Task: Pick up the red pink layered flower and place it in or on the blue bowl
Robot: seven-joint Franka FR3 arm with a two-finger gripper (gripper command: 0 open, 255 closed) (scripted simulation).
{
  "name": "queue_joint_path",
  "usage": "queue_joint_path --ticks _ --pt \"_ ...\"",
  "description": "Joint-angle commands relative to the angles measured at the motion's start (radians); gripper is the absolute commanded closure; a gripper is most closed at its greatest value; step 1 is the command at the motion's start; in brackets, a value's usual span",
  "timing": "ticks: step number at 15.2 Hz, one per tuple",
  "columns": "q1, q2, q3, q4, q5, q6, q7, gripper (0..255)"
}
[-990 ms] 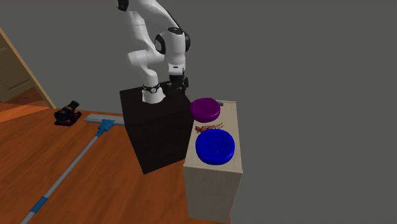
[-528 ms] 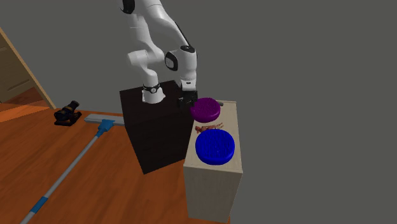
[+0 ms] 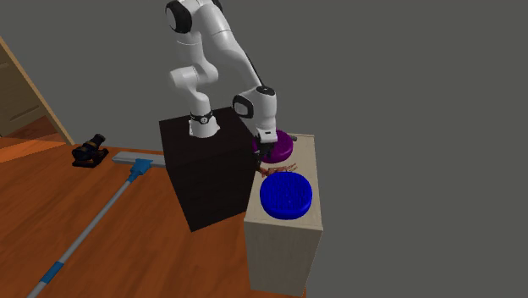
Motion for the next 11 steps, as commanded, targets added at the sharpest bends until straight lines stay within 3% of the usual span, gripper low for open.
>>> queue_joint_path --ticks 1,11 --pt "0.014 0.054 -0.006 0.033 -0.027 0.023 0.015 0" --pt "0.038 0.155 -0.046 0.054 -0.076 0.102 0.051 0"
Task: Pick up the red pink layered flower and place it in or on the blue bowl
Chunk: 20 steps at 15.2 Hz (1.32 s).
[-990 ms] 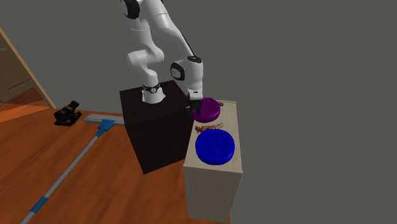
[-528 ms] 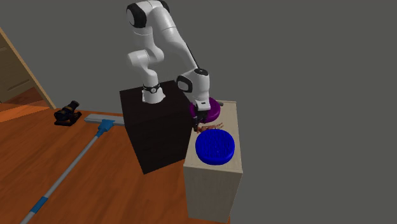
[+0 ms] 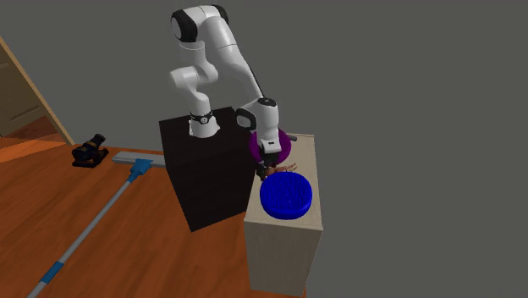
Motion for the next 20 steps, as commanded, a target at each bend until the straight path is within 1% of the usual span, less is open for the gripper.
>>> queue_joint_path --ticks 1,5,6,7,8,9,10,11,14,15,20 --pt "0.010 0.012 0.000 -0.016 -0.003 -0.039 0.003 0" --pt "0.016 0.011 -0.005 -0.016 0.002 -0.038 0.000 0" --pt "0.015 0.013 -0.009 -0.023 -0.002 -0.029 0.001 255" --pt "0.012 0.002 -0.004 -0.027 0.003 -0.036 -0.004 255" --pt "0.023 0.003 -0.012 -0.045 -0.008 -0.018 0.013 255" --pt "0.036 0.006 -0.013 -0.038 -0.011 -0.023 0.026 255" --pt "0.039 -0.002 -0.019 -0.061 -0.018 -0.007 0.034 255" --pt "0.047 0.015 -0.023 -0.048 -0.023 -0.004 0.043 255" --pt "0.036 0.021 -0.025 -0.043 -0.022 -0.001 0.029 255" --pt "0.018 0.011 -0.008 -0.016 0.004 -0.038 -0.002 255" --pt "0.001 -0.053 0.016 -0.026 0.037 -0.091 -0.030 255"
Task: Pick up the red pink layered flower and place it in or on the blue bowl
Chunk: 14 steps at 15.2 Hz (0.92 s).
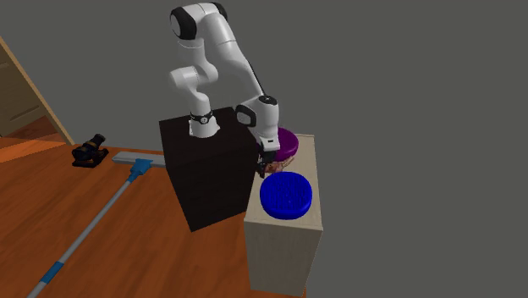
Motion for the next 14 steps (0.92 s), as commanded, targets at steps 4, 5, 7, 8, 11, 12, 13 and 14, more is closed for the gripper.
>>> queue_joint_path --ticks 4,5,7,8,11,12,13,14 --pt "-0.013 -0.065 0.022 -0.008 0.035 -0.057 -0.028 255" --pt "-0.016 -0.077 0.025 -0.008 0.042 -0.069 -0.034 255" --pt "-0.020 -0.101 0.032 -0.008 0.055 -0.092 -0.045 255" --pt "-0.022 -0.113 0.035 -0.008 0.062 -0.103 -0.051 255" --pt "-0.026 -0.147 0.043 -0.005 0.082 -0.138 -0.067 255" --pt "-0.027 -0.158 0.045 -0.004 0.088 -0.150 -0.072 255" --pt "-0.029 -0.169 0.047 -0.003 0.094 -0.162 -0.077 255" --pt "-0.030 -0.180 0.049 -0.001 0.100 -0.174 -0.082 255"
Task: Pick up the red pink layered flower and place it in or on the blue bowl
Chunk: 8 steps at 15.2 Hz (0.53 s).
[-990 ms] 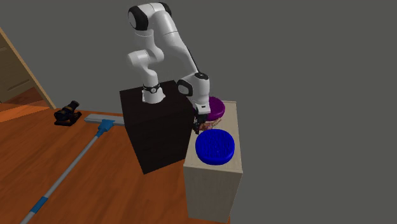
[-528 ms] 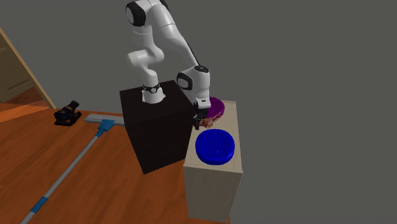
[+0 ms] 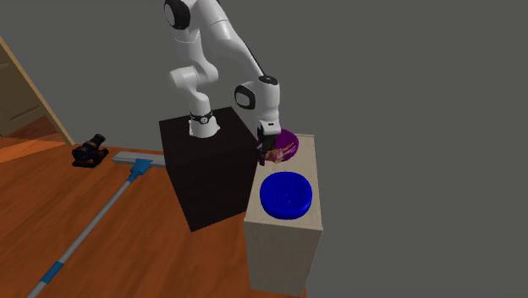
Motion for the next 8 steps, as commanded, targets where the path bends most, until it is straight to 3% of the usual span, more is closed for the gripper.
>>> queue_joint_path --ticks 1,8 --pt "-0.002 -0.022 0.004 0.003 0.012 -0.024 -0.009 255" --pt "-0.006 -0.092 0.013 0.023 0.049 -0.111 -0.041 255"
